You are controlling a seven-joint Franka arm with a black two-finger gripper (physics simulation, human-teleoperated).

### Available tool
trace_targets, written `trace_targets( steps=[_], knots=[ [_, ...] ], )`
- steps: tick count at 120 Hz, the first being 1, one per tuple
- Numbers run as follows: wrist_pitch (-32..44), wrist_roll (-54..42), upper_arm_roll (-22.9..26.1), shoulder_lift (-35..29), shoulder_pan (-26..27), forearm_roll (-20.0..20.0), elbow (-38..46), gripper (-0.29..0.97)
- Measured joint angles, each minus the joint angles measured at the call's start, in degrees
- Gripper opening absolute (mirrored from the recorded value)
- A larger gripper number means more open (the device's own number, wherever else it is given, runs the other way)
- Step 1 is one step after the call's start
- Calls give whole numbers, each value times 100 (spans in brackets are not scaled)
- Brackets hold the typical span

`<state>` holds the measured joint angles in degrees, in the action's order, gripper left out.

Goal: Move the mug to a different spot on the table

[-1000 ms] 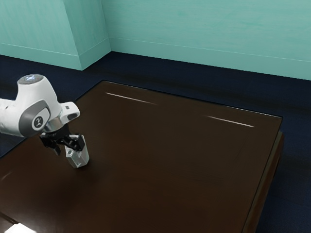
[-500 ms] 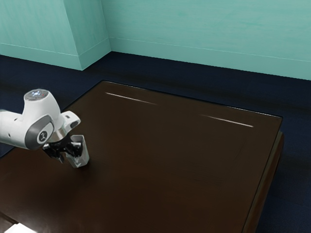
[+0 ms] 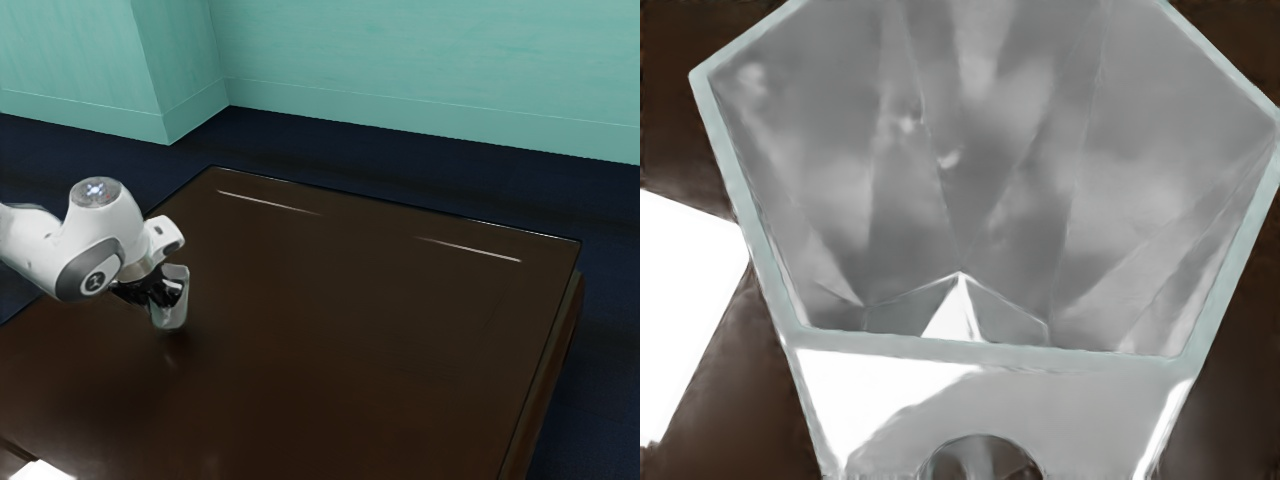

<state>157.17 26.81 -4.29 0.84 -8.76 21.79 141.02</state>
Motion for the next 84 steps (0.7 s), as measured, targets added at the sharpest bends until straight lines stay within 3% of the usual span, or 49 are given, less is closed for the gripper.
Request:
trace_targets(
  steps=[7,12,24,30,84],
  knots=[
    [20,162,-118,-88,157,345,-32,1],
    [33,276,165,-118,-97,539,-100,-1],
    [196,525,341,-80,-210,894,-327,-5],
    [315,634,29,15,131,989,-440,-7],
    [1663,1138,385,1538,281,1075,-1312,-10]
  ],
)
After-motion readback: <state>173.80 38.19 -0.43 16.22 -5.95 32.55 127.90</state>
